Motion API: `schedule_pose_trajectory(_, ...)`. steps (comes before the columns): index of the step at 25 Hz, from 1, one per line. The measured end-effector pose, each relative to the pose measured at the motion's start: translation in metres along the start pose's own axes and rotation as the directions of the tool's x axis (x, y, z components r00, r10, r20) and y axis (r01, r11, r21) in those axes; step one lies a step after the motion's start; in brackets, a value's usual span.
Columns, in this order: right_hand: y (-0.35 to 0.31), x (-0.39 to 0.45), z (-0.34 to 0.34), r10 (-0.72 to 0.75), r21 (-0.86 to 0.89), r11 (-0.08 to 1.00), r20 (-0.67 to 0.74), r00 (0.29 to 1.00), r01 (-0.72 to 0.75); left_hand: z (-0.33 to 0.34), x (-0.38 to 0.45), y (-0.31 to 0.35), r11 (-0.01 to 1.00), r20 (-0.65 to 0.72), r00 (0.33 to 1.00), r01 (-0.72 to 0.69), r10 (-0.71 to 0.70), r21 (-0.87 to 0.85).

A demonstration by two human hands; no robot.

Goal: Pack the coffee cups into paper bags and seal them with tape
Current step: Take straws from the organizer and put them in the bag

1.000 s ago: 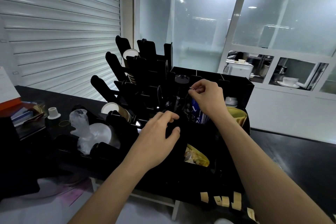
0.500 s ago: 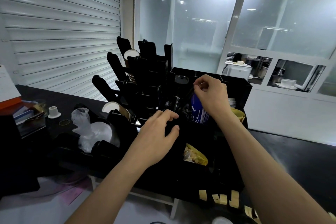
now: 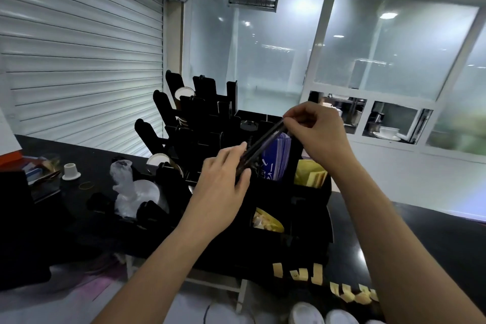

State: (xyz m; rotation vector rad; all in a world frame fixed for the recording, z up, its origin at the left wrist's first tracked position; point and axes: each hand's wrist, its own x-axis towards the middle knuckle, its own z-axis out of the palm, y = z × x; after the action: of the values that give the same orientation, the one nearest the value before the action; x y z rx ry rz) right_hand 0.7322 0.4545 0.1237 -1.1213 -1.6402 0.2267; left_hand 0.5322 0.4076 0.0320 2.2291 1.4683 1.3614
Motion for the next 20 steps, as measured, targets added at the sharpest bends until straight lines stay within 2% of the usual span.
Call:
schedule_pose_trajectory(5,-0.017,-0.03,-0.016,-0.008,0.107,0.994,0.124,0.992,-0.006,-0.007,-0.01,0.01,0.998,0.061,0.998,0.001,-0.005,0.057)
schedule_pose_trajectory(7,-0.024,-0.041,-0.02,-0.004,0.139,0.99,0.147,0.989,-0.016,-0.009,-0.017,0.01,0.996,0.043,0.999,-0.018,0.015,0.083)
schedule_pose_trajectory(11,-0.032,-0.062,-0.022,-0.009,0.169,0.985,0.164,0.986,-0.019,-0.018,-0.033,0.011,0.998,0.018,0.999,-0.039,0.038,0.048)
schedule_pose_trajectory(16,-0.032,-0.089,-0.015,0.024,0.231,0.971,0.144,0.989,-0.057,-0.021,-0.057,0.011,0.999,0.106,0.993,-0.045,0.044,0.011)
schedule_pose_trajectory(20,-0.027,-0.112,-0.003,0.124,0.345,0.924,0.139,0.983,-0.166,-0.017,-0.075,0.011,0.999,0.183,0.983,0.004,0.002,-0.032)
